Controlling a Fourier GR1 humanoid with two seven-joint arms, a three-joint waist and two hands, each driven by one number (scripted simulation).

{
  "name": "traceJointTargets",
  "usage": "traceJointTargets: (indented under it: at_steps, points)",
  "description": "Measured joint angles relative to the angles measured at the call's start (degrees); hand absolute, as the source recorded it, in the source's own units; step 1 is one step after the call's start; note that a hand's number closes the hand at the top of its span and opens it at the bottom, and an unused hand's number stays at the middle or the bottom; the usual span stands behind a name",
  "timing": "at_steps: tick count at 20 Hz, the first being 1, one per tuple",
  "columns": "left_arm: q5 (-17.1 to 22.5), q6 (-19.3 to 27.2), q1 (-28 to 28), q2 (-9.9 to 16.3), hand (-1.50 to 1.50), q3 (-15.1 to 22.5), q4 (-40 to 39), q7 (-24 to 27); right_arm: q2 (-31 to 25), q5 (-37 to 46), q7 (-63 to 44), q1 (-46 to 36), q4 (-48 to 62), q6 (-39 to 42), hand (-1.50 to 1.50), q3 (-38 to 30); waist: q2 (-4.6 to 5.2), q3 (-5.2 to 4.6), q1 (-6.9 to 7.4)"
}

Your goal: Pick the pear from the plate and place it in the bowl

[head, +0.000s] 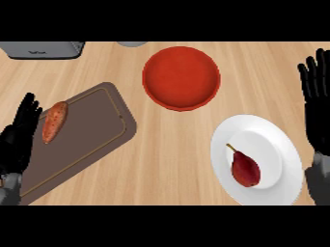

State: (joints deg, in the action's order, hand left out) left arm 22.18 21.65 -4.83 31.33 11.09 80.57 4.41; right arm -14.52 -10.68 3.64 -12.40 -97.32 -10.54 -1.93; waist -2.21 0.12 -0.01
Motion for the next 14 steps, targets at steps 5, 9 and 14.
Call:
traceJointTargets:
  at_steps: [5,9,14]
  points:
    - [0.5,-1.5,-4.3,0.6,0.0,-1.7,1.9,1.4,3.9,-6.0,-4.0,-1.4,-0.2,10.2,-1.5,10.7,1.59,-0.07,1.79]
    - [1.6,-3.0,-7.2,0.6,0.0,-3.1,2.7,2.3,2.2,2.5,-5.5,-2.5,-0.3,12.5,-1.5,19.9,1.75,-0.33,1.66]
    - [2.5,-5.7,-7.6,0.7,0.0,-6.1,1.8,3.8,1.2,12.5,-1.4,7.4,-6.6,10.2,-1.5,28.1,1.96,-0.19,0.06]
